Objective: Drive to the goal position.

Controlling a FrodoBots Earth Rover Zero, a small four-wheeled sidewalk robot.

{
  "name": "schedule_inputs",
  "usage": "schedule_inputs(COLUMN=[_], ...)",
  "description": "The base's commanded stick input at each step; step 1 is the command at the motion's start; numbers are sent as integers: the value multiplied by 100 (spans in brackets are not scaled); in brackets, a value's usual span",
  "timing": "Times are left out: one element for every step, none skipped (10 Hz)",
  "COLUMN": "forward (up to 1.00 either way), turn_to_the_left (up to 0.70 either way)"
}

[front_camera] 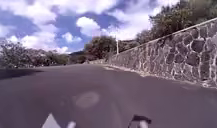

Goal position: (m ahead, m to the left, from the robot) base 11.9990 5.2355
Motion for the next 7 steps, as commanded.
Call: schedule_inputs(forward=[50, 50, 50, 50, 50, 50, 50], turn_to_the_left=[0, 0, 0, 0, 0, 0, 0])
